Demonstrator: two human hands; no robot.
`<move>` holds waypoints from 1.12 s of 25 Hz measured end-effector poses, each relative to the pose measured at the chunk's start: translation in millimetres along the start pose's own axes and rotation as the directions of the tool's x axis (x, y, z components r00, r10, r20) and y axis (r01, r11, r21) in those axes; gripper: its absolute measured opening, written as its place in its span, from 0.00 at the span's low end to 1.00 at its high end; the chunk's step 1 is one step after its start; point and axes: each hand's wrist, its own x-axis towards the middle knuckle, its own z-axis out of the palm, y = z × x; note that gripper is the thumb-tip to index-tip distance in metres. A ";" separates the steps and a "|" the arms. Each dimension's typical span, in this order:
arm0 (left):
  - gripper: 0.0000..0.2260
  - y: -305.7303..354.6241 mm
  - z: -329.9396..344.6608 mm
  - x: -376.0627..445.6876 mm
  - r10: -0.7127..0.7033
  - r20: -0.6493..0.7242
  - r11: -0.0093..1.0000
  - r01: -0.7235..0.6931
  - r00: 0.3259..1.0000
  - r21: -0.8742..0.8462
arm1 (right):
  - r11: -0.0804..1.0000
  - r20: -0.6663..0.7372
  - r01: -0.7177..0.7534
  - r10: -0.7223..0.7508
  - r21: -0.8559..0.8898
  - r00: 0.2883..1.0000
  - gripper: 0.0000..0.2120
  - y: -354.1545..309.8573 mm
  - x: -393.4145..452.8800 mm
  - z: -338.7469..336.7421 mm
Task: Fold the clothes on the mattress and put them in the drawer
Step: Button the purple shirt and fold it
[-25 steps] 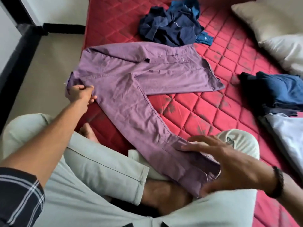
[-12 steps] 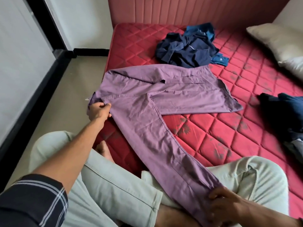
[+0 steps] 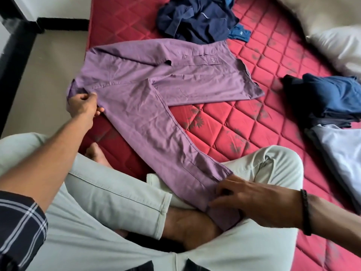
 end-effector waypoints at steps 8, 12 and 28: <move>0.11 3.4 -3.9 -0.4 0.054 -0.028 0.985 -0.049 0.998 0.167 | 0.963 -0.330 0.014 -0.105 -0.267 0.938 0.08 -13.9 26.7 -22.8; 0.13 8.3 3.6 14.0 -0.001 -0.042 0.979 0.009 0.999 0.202 | 0.987 -0.696 -0.019 0.124 0.158 0.707 0.18 38.2 31.2 -140.6; 0.22 39.2 49.0 -65.5 -0.252 0.259 0.966 0.260 0.932 0.004 | 0.396 -0.345 -0.297 0.915 0.869 0.211 0.17 391.7 141.8 -99.2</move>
